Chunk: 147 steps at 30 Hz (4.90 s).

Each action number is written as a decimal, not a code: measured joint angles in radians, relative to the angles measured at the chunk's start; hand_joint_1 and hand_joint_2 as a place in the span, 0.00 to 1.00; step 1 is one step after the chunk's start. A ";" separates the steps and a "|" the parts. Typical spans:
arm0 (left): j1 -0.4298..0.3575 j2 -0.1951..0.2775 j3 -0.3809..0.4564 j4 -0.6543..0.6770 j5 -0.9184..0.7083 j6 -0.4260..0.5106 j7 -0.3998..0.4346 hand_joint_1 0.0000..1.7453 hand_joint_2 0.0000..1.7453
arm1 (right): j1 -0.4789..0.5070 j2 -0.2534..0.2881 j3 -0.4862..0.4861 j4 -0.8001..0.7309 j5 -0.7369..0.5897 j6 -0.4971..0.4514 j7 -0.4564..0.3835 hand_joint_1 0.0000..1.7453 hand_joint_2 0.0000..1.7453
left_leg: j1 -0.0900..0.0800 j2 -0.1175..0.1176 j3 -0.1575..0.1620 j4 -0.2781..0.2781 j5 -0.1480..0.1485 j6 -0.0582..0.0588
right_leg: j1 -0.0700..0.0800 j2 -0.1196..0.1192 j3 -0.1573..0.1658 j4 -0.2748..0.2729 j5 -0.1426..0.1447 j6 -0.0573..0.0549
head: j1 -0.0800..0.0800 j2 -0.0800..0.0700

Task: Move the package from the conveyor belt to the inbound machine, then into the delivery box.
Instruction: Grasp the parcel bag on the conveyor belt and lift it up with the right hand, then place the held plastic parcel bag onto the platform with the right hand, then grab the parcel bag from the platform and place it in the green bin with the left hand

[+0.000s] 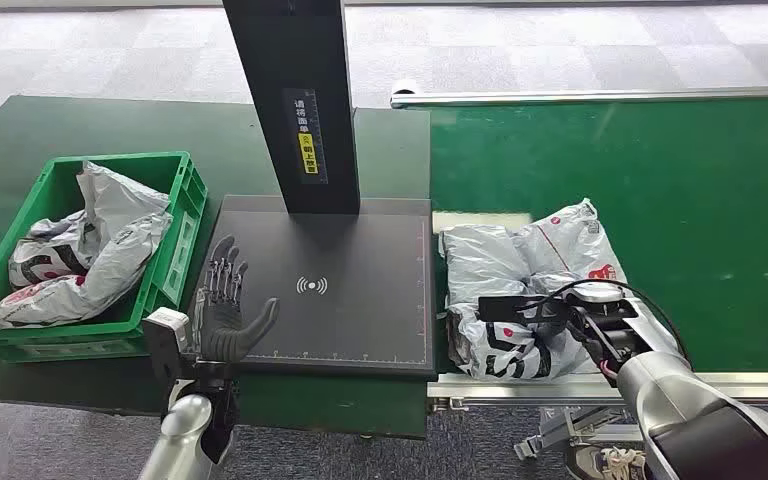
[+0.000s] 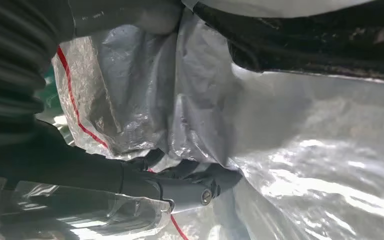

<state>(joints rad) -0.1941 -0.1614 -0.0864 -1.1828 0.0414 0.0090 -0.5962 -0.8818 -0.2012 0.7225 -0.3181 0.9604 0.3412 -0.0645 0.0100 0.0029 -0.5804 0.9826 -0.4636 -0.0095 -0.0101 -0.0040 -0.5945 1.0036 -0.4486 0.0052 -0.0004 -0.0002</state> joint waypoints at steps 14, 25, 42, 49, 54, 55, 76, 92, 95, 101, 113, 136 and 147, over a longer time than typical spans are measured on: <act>0.016 -0.004 0.004 -0.023 -0.010 0.000 0.008 0.00 1.00 | -0.010 -0.014 0.015 0.006 -0.026 -0.057 -0.022 1.00 1.00 | 0.000 0.000 0.000 0.000 0.000 0.000 | 0.000 0.000 0.001 0.000 0.000 0.000 | 0.000 0.000; 0.059 -0.009 0.032 -0.095 -0.069 0.095 -0.002 0.00 1.00 | -0.011 -0.028 -0.028 -0.026 -0.083 -0.366 -0.128 1.00 1.00 | 0.000 0.001 0.000 0.000 0.000 0.000 | 0.000 0.000 0.000 0.000 0.000 0.000 | 0.000 0.000; 0.132 -0.088 0.136 -0.505 0.001 0.342 -0.105 0.00 1.00 | 0.098 -0.026 -0.340 -0.709 -0.284 -0.830 -0.314 1.00 1.00 | 0.000 0.001 -0.001 0.000 0.000 0.000 | 0.000 0.000 0.000 0.000 0.000 0.000 | 0.000 0.000; 0.129 -0.130 0.179 -0.577 0.014 0.335 -0.105 0.00 1.00 | 0.130 0.050 -0.295 -0.783 -0.242 -0.777 -0.340 1.00 1.00 | 0.000 0.002 0.000 0.000 0.000 0.000 | 0.001 0.001 0.000 0.000 0.000 0.000 | 0.000 0.000; 0.103 -0.139 0.187 -0.577 0.010 0.319 -0.105 0.00 1.00 | 0.096 0.121 -0.180 -0.723 -0.145 -0.682 -0.350 1.00 1.00 | 0.001 0.002 0.001 -0.001 0.000 0.000 | 0.001 0.001 0.000 0.000 0.000 0.000 | 0.000 0.000; 0.099 -0.140 0.188 -0.576 0.010 0.316 -0.105 0.00 1.00 | 0.088 0.133 -0.154 -0.706 -0.131 -0.667 -0.351 1.00 1.00 | 0.001 0.002 0.001 -0.001 0.000 0.000 | 0.001 0.001 0.000 0.000 0.000 0.000 | 0.000 0.000; 0.073 -0.140 0.152 -0.519 0.015 0.292 -0.105 0.00 1.00 | -0.024 0.357 0.250 -0.370 0.018 -0.490 -0.348 0.97 1.00 | 0.001 0.003 0.000 -0.001 0.000 0.000 | 0.001 0.001 -0.001 0.000 0.000 0.000 | 0.000 0.000; 0.073 -0.137 0.111 -0.473 0.015 0.318 -0.105 0.00 1.00 | -0.050 0.439 0.172 -0.181 -0.172 -0.651 -0.212 0.00 1.00 | 0.001 0.003 0.000 0.000 0.000 0.000 | 0.001 0.001 -0.001 0.000 0.000 0.000 | 0.000 0.000; 0.072 -0.137 0.108 -0.466 0.015 0.319 -0.105 0.00 1.00 | -0.050 0.443 0.137 -0.174 -0.188 -0.654 -0.217 0.00 1.00 | 0.001 0.003 0.000 0.000 0.000 0.000 | 0.001 0.001 -0.001 0.000 0.000 0.000 | 0.000 0.000; 0.072 -0.137 0.105 -0.459 0.015 0.320 -0.105 0.00 1.00 | -0.050 0.448 0.108 -0.164 -0.201 -0.656 -0.223 0.00 1.00 | 0.001 0.003 0.000 0.000 0.000 0.000 | 0.001 0.001 -0.001 0.000 0.000 0.000 | 0.000 0.000; 0.034 -0.100 0.006 -0.311 -0.035 0.312 -0.083 0.00 1.00 | 0.067 0.445 -0.147 -0.264 -0.641 -0.539 -0.427 0.00 1.00 | 0.001 0.002 0.000 0.000 0.000 0.000 | 0.001 0.001 -0.001 0.000 0.000 0.000 | 0.000 0.000; -0.062 -0.032 -0.112 0.030 -0.224 0.174 0.039 0.00 1.00 | 0.325 0.348 -0.455 -0.667 -0.885 -0.469 -0.422 0.00 1.00 | 0.001 0.003 0.000 0.000 0.000 0.000 | 0.001 0.001 -0.001 0.000 0.000 0.000 | 0.000 0.000; -0.070 -0.029 -0.080 0.060 -0.226 0.161 0.009 0.00 1.00 | 0.324 0.378 -0.436 -0.669 -0.885 -0.432 -0.426 0.00 1.00 | 0.001 0.003 0.000 0.000 0.000 0.000 | 0.001 0.001 -0.001 0.000 0.000 0.000 | 0.000 0.000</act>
<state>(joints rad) -0.2637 -0.1907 -0.1668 -1.1226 -0.1843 0.1701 -0.5868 -0.5583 0.1770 0.2860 -0.9869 0.0753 -0.0912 -0.4905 0.0105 0.0055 -0.5806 0.9822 -0.4637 -0.0097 -0.0093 -0.0026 -0.5954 1.0038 -0.4489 0.0048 -0.0004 -0.0004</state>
